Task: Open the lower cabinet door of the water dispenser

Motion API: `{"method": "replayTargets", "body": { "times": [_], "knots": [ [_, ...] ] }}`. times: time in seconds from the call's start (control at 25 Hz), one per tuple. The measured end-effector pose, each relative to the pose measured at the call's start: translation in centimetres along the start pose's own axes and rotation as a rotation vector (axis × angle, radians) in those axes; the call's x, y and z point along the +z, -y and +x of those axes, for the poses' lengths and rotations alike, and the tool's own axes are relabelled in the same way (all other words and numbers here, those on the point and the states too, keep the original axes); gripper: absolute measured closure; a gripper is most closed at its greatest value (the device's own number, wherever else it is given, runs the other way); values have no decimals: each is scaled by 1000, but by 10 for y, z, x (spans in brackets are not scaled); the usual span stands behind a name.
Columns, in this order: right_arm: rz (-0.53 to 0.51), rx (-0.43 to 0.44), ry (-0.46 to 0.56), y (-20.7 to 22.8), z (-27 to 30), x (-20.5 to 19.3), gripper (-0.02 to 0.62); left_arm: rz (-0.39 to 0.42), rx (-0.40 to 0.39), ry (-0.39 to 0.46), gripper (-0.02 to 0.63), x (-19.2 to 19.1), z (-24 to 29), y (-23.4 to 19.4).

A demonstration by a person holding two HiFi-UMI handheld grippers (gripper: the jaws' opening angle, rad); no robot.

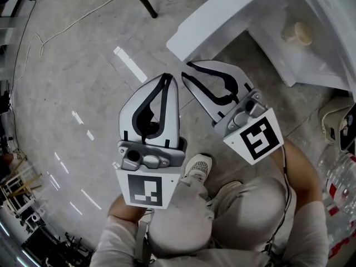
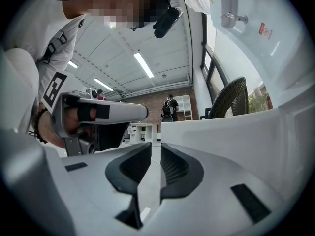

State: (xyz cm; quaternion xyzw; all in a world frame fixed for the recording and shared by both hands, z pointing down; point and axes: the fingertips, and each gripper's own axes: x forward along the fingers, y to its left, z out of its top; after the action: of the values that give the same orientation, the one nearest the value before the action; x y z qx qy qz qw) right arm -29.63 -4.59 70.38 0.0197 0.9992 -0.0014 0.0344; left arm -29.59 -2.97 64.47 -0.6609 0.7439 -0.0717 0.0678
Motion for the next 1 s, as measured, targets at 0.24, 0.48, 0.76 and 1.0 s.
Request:
{"method": "replayTargets", "body": {
  "times": [0.24, 0.48, 0.76, 1.0],
  "knots": [
    [65, -46, 34, 6, -23, 14, 526, -8, -40, 20, 600, 7, 5, 11],
    [75, -136, 57, 15, -81, 23, 569, -6, -122, 34, 601, 6, 20, 51],
    [72, -282, 38, 36, -143, 23, 578, -26, -193, 37, 601, -6, 43, 94],
    [55, -465, -11, 60, -217, 16, 578, -58, -218, 40, 601, -10, 58, 120]
  ]
}}
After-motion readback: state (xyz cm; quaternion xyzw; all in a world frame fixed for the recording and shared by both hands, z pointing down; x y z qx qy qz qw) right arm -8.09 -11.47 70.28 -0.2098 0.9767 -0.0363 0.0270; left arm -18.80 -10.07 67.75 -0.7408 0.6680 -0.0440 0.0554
